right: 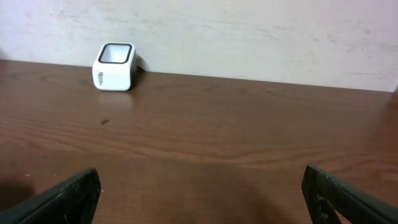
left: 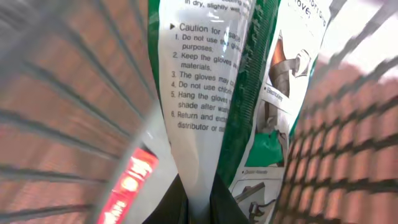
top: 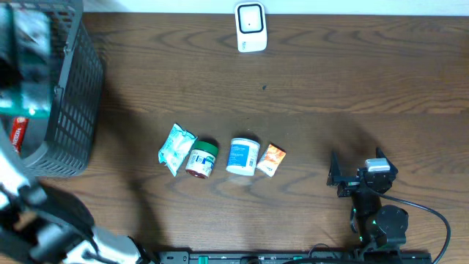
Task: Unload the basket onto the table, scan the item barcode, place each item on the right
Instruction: 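Grasp the green glove packet in the basket with the left gripper, then lift the glove packet out and lay it behind the pouch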
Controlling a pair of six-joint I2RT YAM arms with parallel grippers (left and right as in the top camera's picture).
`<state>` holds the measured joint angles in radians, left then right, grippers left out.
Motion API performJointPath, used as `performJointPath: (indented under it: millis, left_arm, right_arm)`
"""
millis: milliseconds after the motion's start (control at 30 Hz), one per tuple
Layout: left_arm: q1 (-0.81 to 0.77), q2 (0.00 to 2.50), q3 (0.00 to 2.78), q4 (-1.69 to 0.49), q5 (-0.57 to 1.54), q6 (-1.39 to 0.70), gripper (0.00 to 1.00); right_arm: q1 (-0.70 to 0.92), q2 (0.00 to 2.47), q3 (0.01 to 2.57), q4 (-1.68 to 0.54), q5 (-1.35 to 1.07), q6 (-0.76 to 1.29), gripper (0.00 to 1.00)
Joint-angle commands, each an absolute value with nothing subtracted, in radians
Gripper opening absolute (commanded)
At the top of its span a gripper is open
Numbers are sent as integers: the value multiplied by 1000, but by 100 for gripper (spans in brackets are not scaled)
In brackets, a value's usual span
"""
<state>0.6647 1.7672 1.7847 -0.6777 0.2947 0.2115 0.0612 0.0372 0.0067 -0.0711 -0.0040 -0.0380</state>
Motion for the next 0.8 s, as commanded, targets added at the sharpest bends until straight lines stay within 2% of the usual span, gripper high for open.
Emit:
performJointPath:
  millis: [0,200,300,400,533,767]
  left_arm:
    - [662,1628,1803,-651,197,20,7]
    - [659,1401,1803,-637,196,-226,7]
    - [636,1319,1803,-677,321,-276,7]
    - [571,1271,1803,-800,430,-275,7]
    - [442,1276,1791,-971,434,-274,7]
    - [174,1425,1691,-1020,347,-90,7]
  right_arm:
    - [53,33,6,-77,-5,-42,99]
    - [53,33,6,-77,-5,-42,99]
    - [53,33,6,-77,-5,-42,99]
    - [53,33,6,-77,-5,-42,99]
    - [53,33,6,-77,-5,-42,99]
    - [53,33,6,-77,-5,-42,99]
